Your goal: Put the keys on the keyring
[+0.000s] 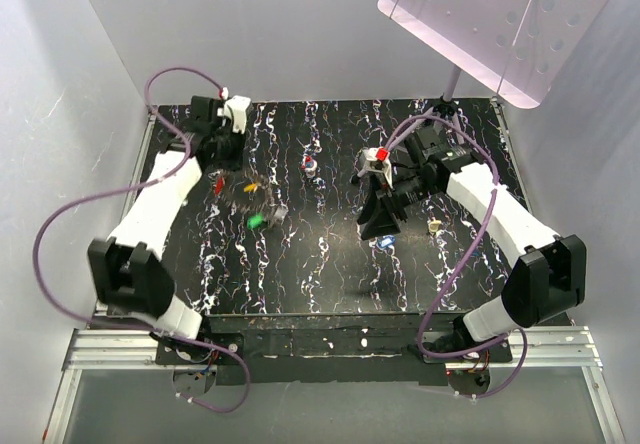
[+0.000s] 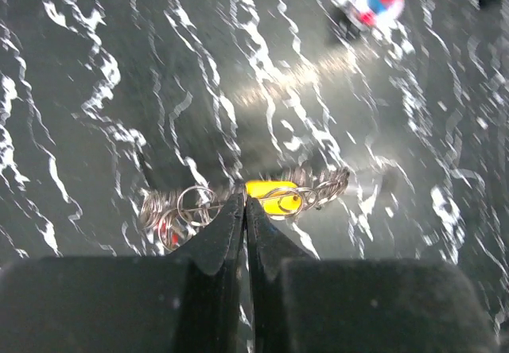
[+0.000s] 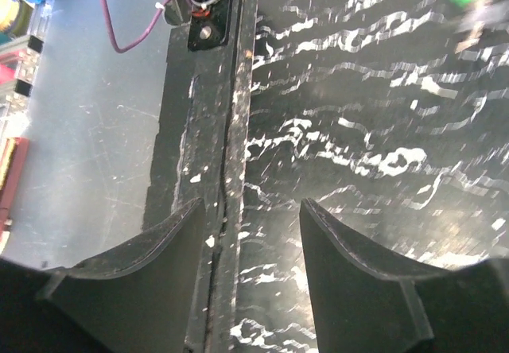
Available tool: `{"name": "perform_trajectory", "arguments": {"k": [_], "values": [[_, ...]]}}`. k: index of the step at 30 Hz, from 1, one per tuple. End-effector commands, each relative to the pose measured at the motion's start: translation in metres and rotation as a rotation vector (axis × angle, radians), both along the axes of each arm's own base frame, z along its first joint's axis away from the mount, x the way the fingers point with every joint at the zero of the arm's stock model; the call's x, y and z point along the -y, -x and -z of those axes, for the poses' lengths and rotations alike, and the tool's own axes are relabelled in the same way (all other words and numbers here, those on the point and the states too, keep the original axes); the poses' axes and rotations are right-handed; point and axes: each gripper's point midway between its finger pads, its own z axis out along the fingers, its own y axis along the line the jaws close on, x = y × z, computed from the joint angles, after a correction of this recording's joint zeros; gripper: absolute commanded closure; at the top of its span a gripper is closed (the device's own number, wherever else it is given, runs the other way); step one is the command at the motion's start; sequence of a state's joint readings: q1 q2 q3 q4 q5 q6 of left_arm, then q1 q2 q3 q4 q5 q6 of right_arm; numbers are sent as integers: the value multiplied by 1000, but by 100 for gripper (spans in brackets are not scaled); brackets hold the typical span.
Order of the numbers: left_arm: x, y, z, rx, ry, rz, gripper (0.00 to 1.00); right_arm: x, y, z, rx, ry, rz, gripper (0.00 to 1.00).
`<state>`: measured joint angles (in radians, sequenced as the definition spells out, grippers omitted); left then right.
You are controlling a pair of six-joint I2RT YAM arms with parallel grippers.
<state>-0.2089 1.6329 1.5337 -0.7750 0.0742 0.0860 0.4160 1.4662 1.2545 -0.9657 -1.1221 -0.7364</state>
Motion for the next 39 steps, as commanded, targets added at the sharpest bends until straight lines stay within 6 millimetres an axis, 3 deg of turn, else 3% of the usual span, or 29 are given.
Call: {"name": "perform_trajectory", "arguments": {"k": [1, 3, 7, 10, 14, 20, 25, 33, 39], "values": [[21, 67, -23, 12, 112, 151, 100, -11, 14, -41, 182, -103, -157, 40], [26, 98, -33, 29, 168, 196, 100, -20, 18, -53, 255, -135, -210, 37], [41, 142, -44, 44, 275, 293, 100, -46, 22, -77, 361, -205, -312, 32], [54, 169, -52, 57, 366, 376, 100, -63, 26, -84, 365, -179, -366, 32], [70, 195, -59, 43, 478, 453, 100, -68, 27, -85, 445, -111, -420, 33], [85, 211, -70, 49, 620, 486, 100, -80, 37, -105, 490, -135, -420, 33], [91, 226, -70, 55, 642, 581, 100, -116, 37, -124, 494, -258, -301, 34], [99, 257, -85, 290, 662, 837, 100, -143, 35, -120, 350, -290, -227, 42], [105, 273, -98, 481, 678, 1000, 100, -145, 36, -114, 316, -273, -228, 50]]}}
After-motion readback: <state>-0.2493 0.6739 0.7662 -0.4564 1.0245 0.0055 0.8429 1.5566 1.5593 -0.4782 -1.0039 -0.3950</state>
